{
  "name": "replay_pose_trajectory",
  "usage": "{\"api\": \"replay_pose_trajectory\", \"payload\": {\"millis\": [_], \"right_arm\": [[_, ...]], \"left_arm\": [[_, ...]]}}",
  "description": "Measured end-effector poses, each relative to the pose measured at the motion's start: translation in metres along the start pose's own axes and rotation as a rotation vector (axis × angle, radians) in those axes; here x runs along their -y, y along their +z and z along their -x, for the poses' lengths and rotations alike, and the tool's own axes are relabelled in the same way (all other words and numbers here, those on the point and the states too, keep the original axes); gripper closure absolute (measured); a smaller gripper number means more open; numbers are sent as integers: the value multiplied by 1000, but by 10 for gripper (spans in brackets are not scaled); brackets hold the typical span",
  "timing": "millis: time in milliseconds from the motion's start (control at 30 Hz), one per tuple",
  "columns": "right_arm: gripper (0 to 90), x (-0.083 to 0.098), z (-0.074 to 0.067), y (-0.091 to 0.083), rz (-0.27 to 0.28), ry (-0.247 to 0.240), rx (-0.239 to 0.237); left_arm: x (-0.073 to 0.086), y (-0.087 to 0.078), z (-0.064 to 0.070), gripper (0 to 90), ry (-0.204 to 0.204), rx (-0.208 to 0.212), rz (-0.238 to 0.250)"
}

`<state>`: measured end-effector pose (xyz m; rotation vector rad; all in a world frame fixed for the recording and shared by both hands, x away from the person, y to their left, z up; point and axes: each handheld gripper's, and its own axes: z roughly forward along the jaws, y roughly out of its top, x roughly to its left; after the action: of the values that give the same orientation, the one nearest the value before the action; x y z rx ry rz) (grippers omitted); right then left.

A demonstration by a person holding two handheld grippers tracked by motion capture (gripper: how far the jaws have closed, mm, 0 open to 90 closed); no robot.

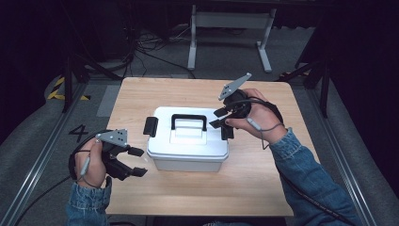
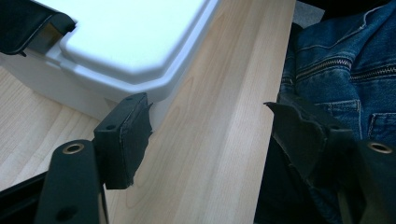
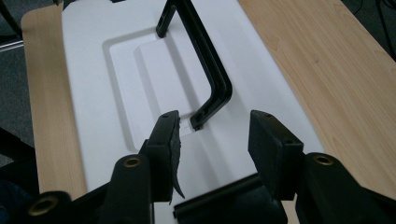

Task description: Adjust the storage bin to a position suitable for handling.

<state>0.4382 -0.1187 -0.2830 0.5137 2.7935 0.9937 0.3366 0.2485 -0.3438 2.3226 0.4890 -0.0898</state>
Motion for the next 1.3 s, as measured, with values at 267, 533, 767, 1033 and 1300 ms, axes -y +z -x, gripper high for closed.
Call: {"api": "replay_pose_trajectory", "payload": {"millis": [267, 533, 767, 1033, 1300], "right_arm": [[529, -11, 3, 19, -11, -8, -20], [534, -19, 6, 39, -23, -18, -44], [549, -26, 6, 55, -44, -29, -60], [577, -33, 7, 66, -58, -45, -79], [676, -37, 1, 64, -57, -72, -71]], "left_arm": [[-1, 2, -1, 290, 3, 8, -5], [-1, 4, -2, 289, 1, 12, -11], [-1, 5, -2, 289, -2, 12, -7], [-1, 5, -2, 290, -2, 15, -8], [-1, 6, -3, 290, -1, 20, -7]]}}
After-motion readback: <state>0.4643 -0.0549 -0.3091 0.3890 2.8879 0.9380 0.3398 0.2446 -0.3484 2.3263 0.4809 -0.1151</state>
